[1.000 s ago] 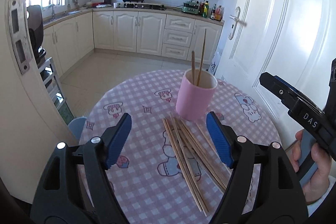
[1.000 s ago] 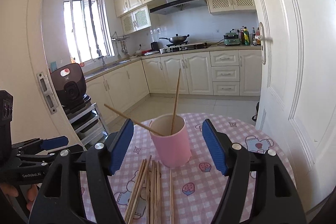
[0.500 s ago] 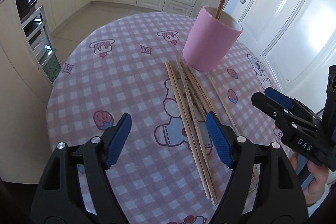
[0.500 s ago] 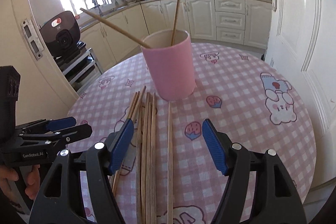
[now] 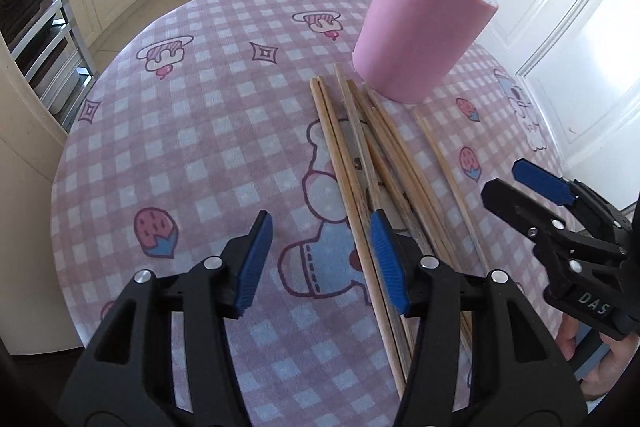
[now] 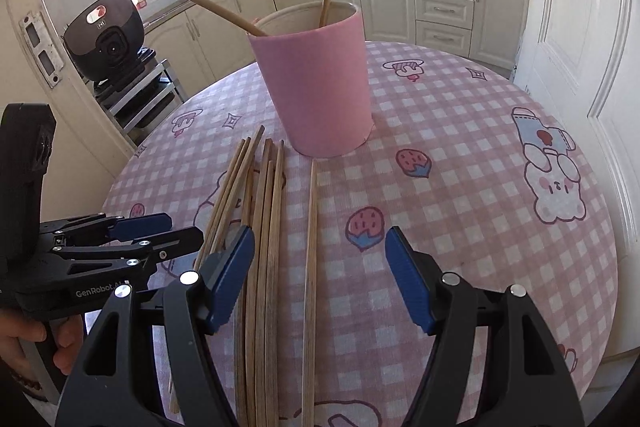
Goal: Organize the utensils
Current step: 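Lower the left tool onto another chopstick and close it while the right tool grasps one too, then raise the left tool's chopstick over the pink cup while the right tool carries its chopstick there, then open the right tool over the cup while the left tool releases its chopstick into it, then move both open tools back down toward the chopstick pile beside the cup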
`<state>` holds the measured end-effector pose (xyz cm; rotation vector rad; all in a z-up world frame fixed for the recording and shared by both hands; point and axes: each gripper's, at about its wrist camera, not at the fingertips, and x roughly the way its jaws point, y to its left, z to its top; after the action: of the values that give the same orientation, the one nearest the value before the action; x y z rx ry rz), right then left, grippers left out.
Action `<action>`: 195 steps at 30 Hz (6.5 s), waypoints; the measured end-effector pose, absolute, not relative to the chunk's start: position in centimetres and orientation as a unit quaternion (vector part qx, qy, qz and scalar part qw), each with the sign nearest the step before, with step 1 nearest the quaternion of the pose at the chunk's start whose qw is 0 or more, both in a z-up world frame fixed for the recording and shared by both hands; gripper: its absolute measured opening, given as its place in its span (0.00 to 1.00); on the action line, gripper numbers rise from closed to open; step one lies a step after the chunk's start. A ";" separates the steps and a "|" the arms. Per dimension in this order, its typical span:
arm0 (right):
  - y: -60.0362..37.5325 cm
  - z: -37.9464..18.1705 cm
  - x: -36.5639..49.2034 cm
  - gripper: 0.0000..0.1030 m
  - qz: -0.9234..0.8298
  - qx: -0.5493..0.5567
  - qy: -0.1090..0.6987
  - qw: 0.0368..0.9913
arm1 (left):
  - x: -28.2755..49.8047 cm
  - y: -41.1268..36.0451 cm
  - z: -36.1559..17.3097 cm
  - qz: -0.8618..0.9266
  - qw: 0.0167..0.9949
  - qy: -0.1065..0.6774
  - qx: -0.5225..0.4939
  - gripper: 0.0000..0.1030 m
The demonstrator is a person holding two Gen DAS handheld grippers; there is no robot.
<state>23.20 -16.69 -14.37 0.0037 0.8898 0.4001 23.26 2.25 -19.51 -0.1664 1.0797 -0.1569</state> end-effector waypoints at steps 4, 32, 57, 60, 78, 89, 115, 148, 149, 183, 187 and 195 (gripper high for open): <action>-16.7 -14.7 23.6 0.63 0.191 -0.003 0.433 0.881 | 23.5 1.9 -19.7 -0.068 0.855 0.510 -0.066 0.49; -16.4 -16.4 26.0 0.63 0.178 -0.050 0.477 0.860 | 25.4 1.9 -19.8 -0.058 0.842 0.534 -0.041 0.50; -12.2 -16.6 30.1 0.15 0.197 -0.121 0.528 0.817 | 30.3 0.9 -19.9 -0.043 0.843 0.537 -0.014 0.24; -11.8 -16.6 30.5 0.06 0.199 -0.121 0.532 0.814 | 30.1 1.5 -20.0 -0.054 0.849 0.525 -0.033 0.10; -15.9 -7.2 26.1 0.04 0.254 -0.008 0.424 0.869 | 23.9 3.3 -12.1 -0.096 0.890 0.438 -0.078 0.05; -16.1 -0.1 22.2 0.04 0.257 -0.026 0.320 0.911 | 18.0 2.9 -3.7 -0.122 0.931 0.335 -0.073 0.05; -16.5 9.7 23.4 0.04 0.217 -0.010 0.125 0.968 | 23.4 -1.6 5.8 -0.111 0.974 0.180 -0.085 0.05; -17.8 -0.6 27.4 0.04 0.199 0.034 0.179 0.963 | 27.1 -3.0 -4.3 -0.094 0.960 0.257 -0.055 0.05; -17.7 -0.6 27.3 0.04 0.199 0.033 0.176 0.963 | 27.1 -3.0 -4.3 -0.092 0.960 0.259 -0.054 0.05; -19.4 -1.1 20.2 0.60 0.177 0.054 0.207 0.961 | 17.5 1.0 -2.6 -0.072 0.965 0.243 -0.061 0.63; -18.7 -4.0 20.6 0.60 0.181 0.043 0.269 0.945 | 17.6 2.1 -5.2 -0.063 0.955 0.287 -0.047 0.63; -14.9 -11.3 21.1 0.60 0.204 -0.014 0.394 0.896 | 18.5 4.2 -12.5 -0.066 0.909 0.402 -0.086 0.63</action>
<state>21.06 -14.87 -11.33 -0.0290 0.8164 0.4229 18.48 4.24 -12.54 -0.1767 0.8292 -0.1355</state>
